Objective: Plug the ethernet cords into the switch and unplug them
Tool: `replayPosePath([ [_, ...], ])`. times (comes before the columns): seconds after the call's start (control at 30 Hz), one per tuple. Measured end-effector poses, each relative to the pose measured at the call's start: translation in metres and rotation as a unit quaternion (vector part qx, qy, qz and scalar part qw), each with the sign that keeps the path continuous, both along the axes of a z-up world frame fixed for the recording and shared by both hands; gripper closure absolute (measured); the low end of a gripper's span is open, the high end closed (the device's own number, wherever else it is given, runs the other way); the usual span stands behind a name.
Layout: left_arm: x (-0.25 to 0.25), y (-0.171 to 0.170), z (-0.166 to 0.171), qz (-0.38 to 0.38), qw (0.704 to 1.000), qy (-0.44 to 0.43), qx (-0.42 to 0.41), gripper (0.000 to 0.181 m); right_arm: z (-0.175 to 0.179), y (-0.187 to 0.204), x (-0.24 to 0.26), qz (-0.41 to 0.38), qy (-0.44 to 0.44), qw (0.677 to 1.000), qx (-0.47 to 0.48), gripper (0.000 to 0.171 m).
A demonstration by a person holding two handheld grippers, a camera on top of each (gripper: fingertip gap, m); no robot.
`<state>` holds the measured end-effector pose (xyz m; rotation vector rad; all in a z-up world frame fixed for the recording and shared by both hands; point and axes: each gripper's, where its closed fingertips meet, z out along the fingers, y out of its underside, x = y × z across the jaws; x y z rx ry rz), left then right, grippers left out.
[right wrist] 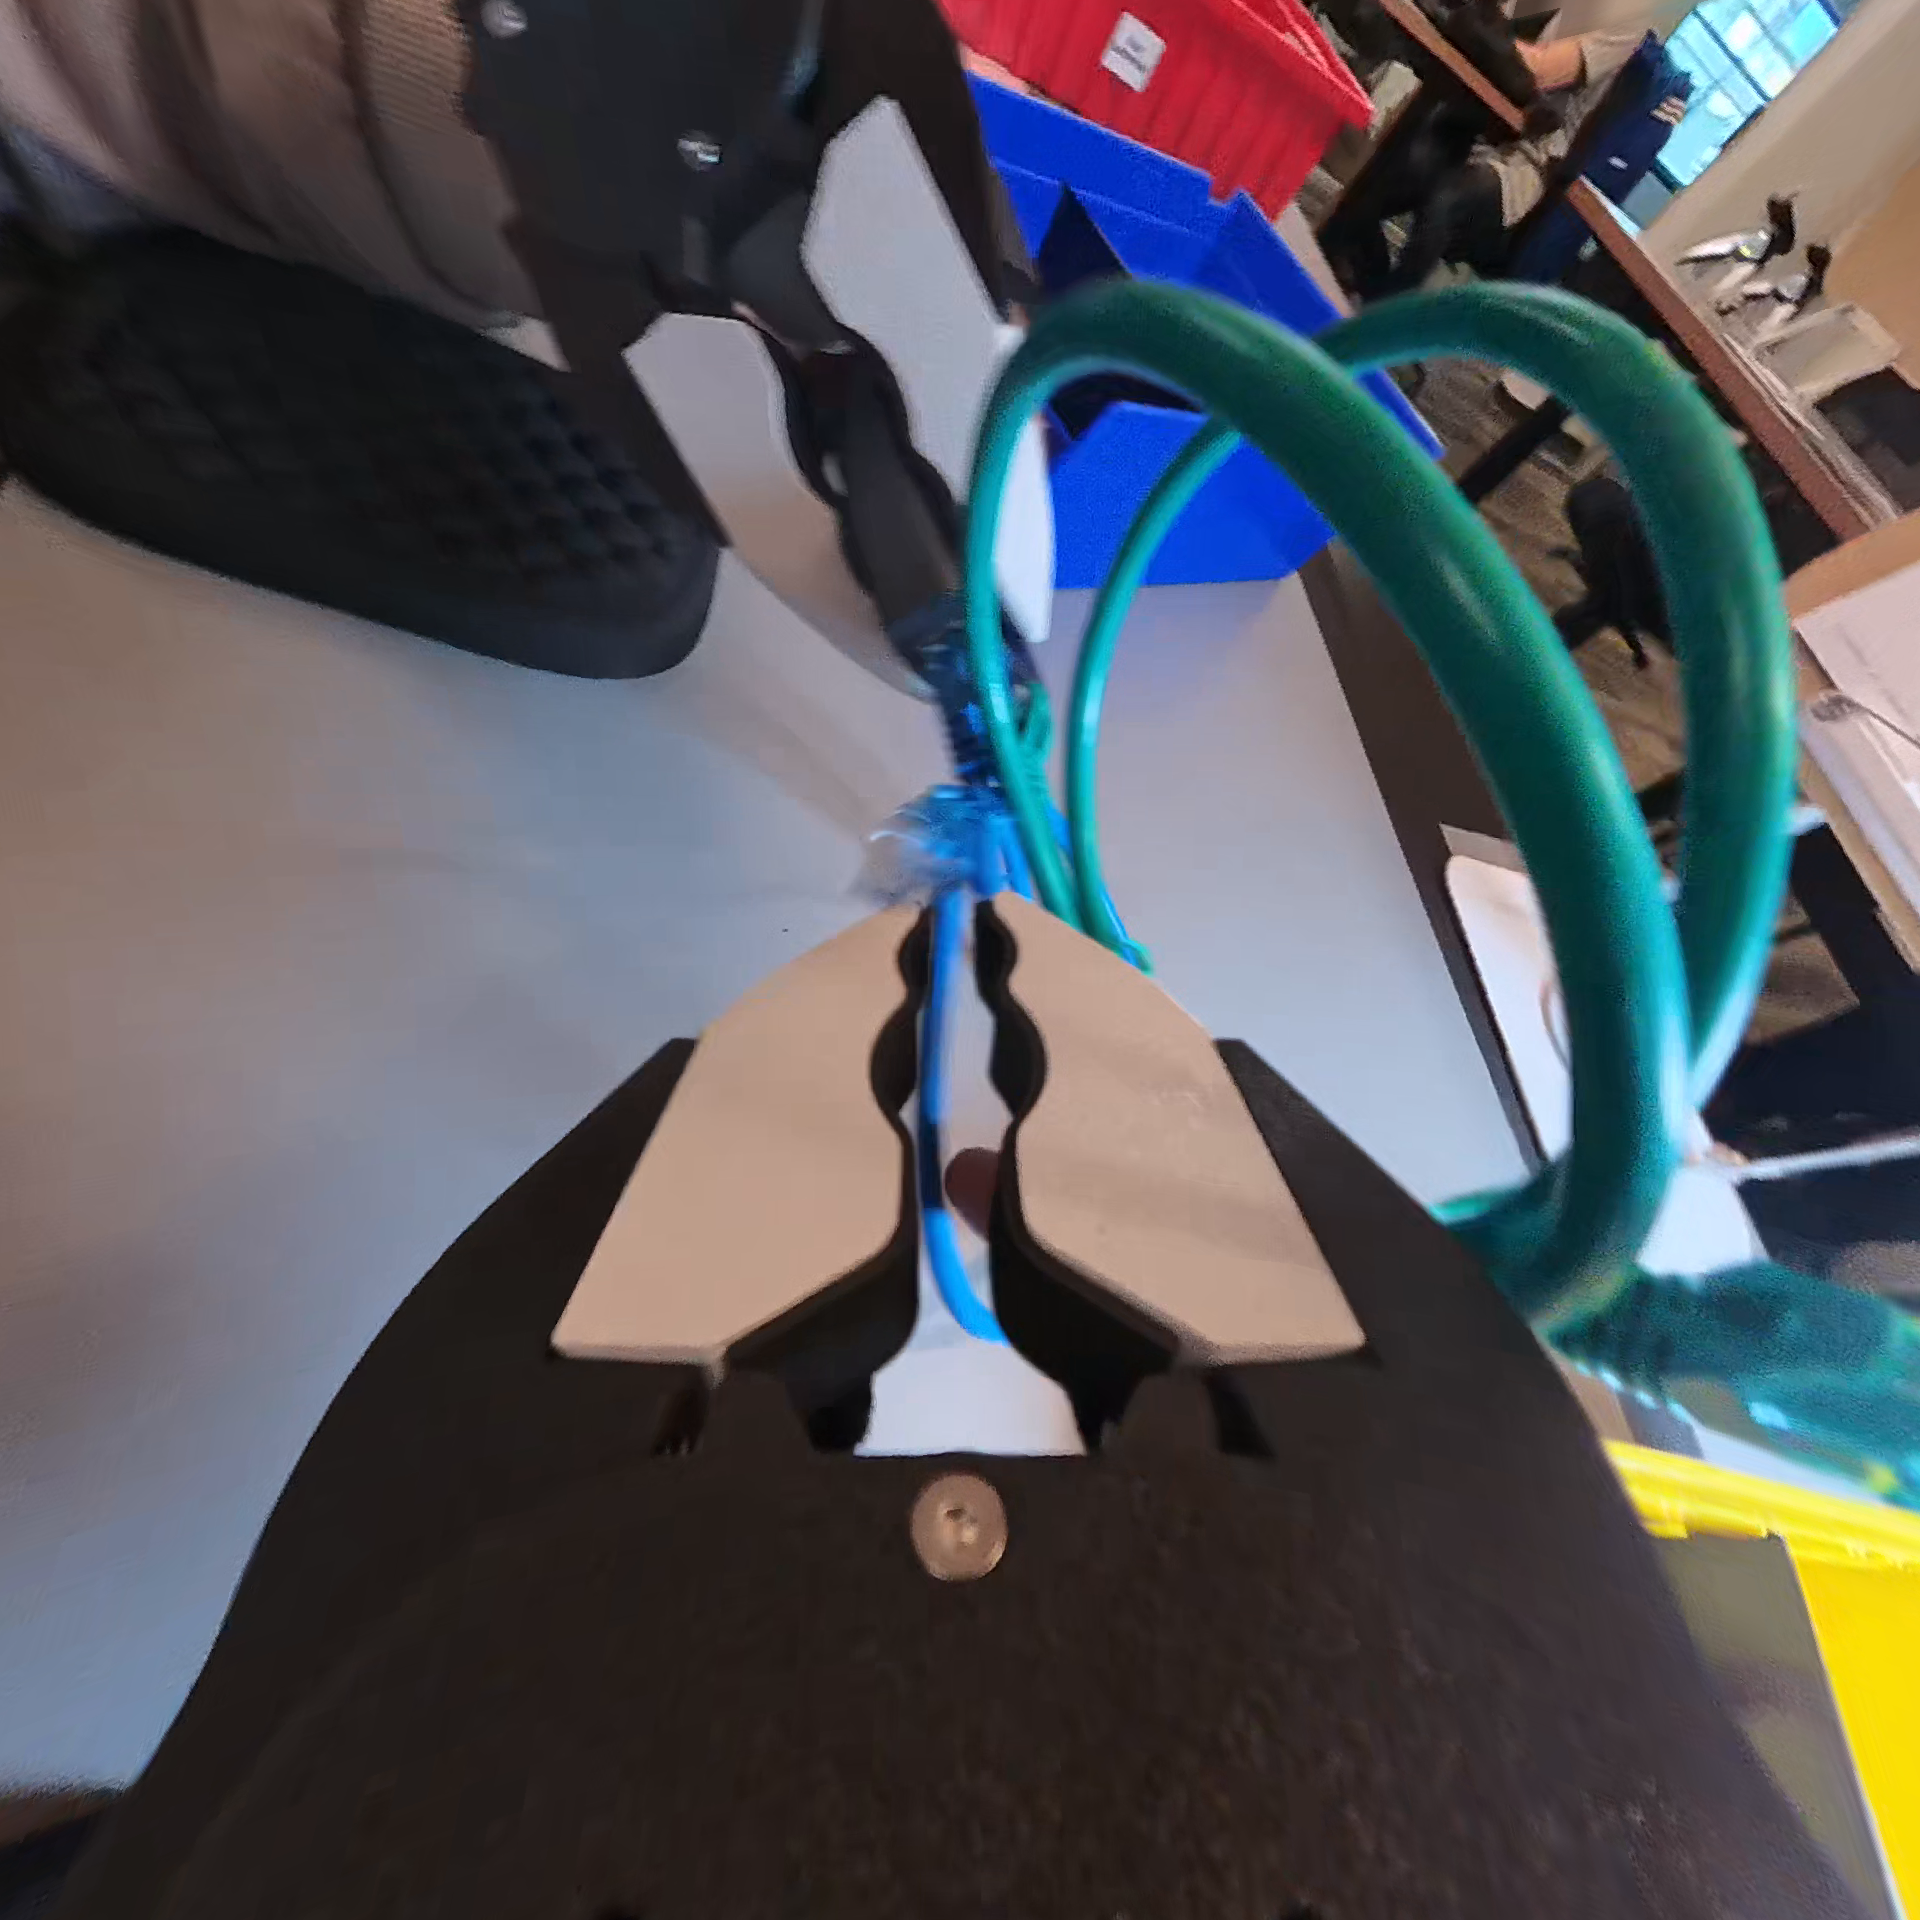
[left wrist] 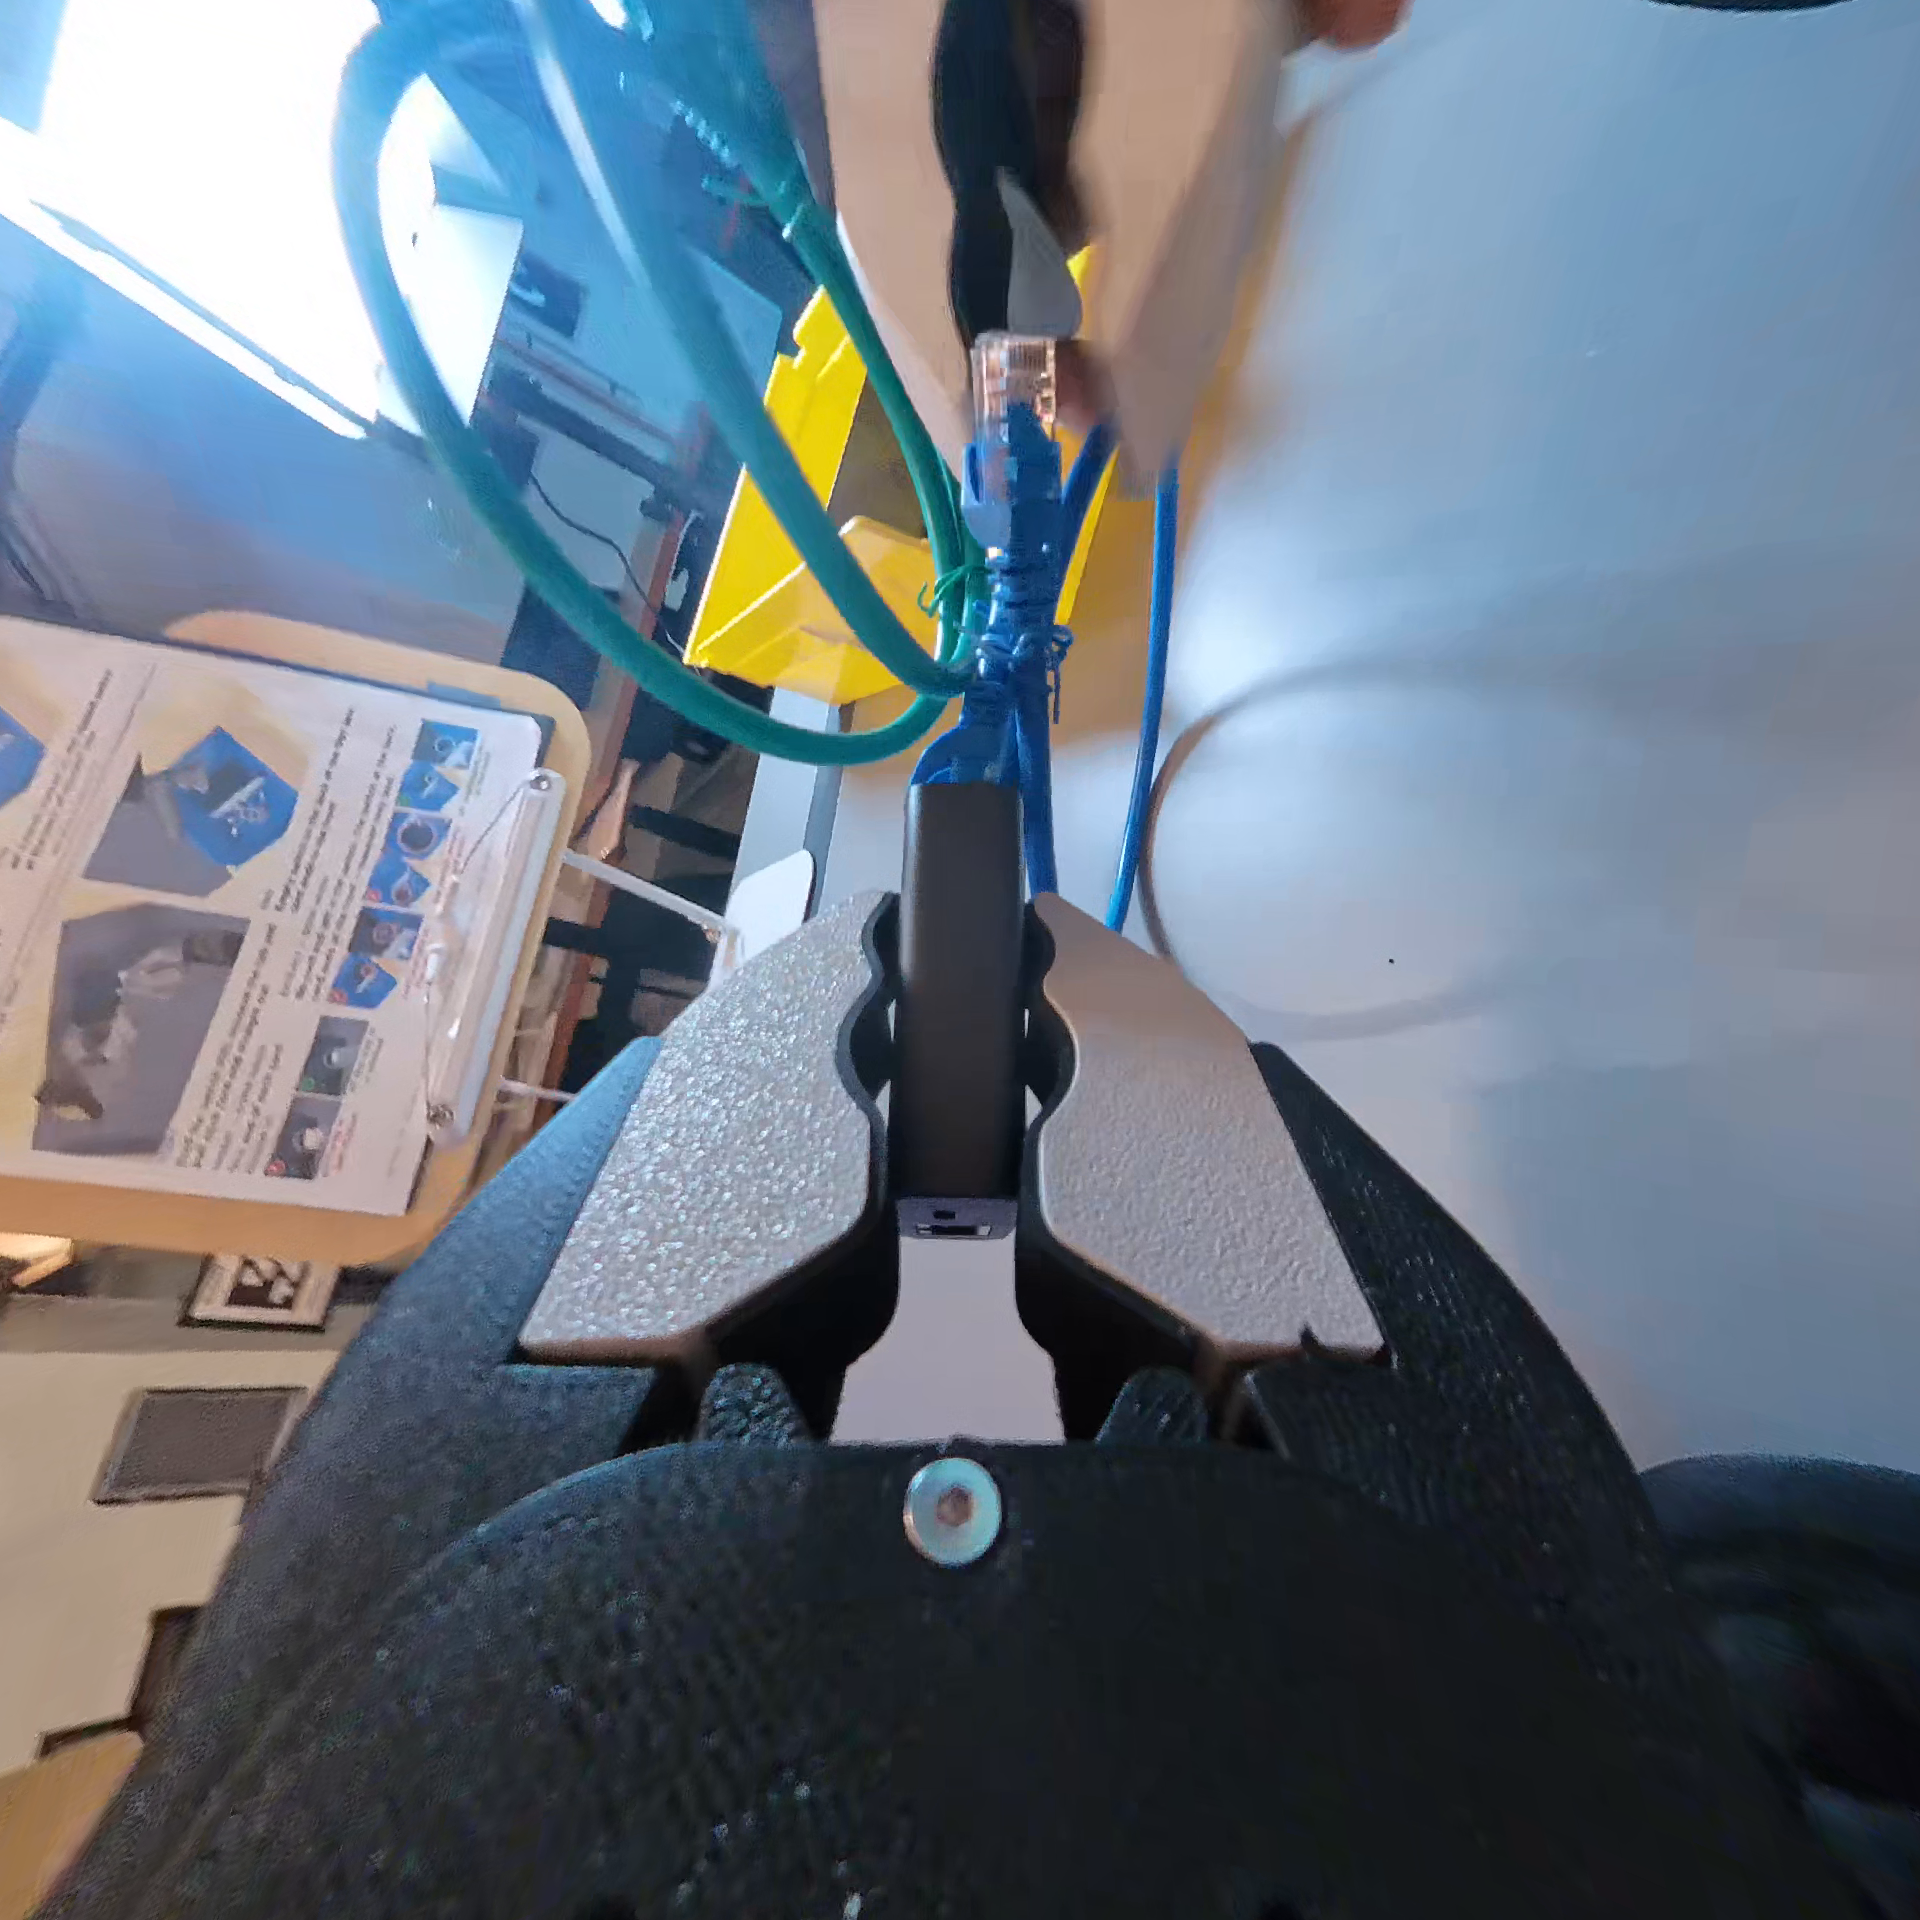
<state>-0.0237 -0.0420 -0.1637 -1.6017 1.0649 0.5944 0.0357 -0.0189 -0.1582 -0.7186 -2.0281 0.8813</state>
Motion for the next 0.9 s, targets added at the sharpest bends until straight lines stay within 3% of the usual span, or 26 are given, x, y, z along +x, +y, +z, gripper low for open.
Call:
replayPosePath([
  [0.03, -0.002, 0.0, 0.0, 0.006, 1.0, -0.01, -0.006, 0.16, -0.001, -0.006, 0.002, 0.01, -0.006, 1.0, 0.003, 0.146],
  [0.07, -0.003, 0.0, 0.0, 0.008, 1.0, -0.016, -0.012, 0.16, -0.003, -0.007, 0.002, 0.001, -0.012, 1.0, 0.016, 0.141],
  [0.17, 0.0, 0.0, -0.005, 0.008, 0.999, -0.029, -0.026, 0.16, -0.006, -0.01, 0.006, 0.004, -0.019, 0.998, 0.06, 0.141],
  [0.37, 0.007, 0.001, -0.009, 0.005, 0.999, -0.026, -0.042, 0.16, 0.032, -0.003, 0.002, -0.048, 0.074, 0.987, 0.133, 0.142],
  [0.57, 0.028, 0.004, -0.017, -0.007, 0.998, -0.014, -0.06, 0.16, -0.013, -0.009, -0.014, -0.039, -0.011, 0.954, 0.297, 0.144],
  [0.9, 0.033, 0.001, -0.015, -0.028, 0.996, -0.061, -0.066, 0.16, -0.009, -0.018, -0.015, -0.014, -0.002, 0.977, 0.214, 0.152],
])
